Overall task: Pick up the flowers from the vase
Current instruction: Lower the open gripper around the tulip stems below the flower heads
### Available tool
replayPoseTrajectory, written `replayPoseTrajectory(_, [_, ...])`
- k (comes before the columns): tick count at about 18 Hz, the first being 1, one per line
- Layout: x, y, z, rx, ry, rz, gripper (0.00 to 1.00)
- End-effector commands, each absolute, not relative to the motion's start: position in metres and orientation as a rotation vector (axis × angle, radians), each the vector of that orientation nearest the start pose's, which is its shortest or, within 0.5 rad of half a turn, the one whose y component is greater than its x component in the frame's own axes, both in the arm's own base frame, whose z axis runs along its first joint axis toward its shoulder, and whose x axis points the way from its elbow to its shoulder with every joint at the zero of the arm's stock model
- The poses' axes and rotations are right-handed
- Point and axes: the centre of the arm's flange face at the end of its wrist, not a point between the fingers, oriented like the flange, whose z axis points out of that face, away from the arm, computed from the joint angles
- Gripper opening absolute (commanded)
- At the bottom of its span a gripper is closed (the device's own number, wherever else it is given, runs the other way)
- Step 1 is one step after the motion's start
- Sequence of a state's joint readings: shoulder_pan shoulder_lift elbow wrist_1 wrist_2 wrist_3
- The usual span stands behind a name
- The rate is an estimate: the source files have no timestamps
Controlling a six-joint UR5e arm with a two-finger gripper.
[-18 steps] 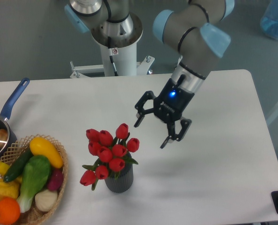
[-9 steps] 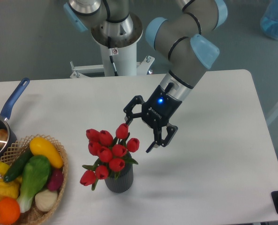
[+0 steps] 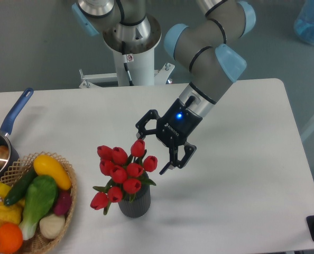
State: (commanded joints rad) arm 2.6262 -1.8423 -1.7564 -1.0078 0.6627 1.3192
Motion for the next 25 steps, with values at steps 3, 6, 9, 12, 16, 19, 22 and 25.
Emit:
replayPoseTrajectory(3, [-0.388, 0.471, 0.349, -2.214, 0.371, -0.296, 1.00])
replayPoseTrajectory(6, [-0.388, 0.476, 0.346, -2.203, 0.388, -0.282, 1.00])
replayPoseTrajectory(9, [-0.389, 0.477, 0.346, -2.201, 0.388, -0.283, 1.00])
replayPoseTrajectory(12, [-0.390, 0.479, 0.349, -2.180, 0.395, -0.272, 1.00])
replayPoseTrajectory(16, [-0.394, 0.483, 0.344, -2.154, 0.403, -0.258, 1.00])
replayPoseTrajectory(19, [-0.390, 0.489, 0.339, -2.149, 0.419, -0.259, 1.00])
replayPoseTrajectory(22, [-0.391, 0.491, 0.336, -2.148, 0.418, -0.265, 1.00])
replayPoseTrajectory(25, [-0.391, 0.492, 0.334, -2.143, 0.419, -0.270, 1.00])
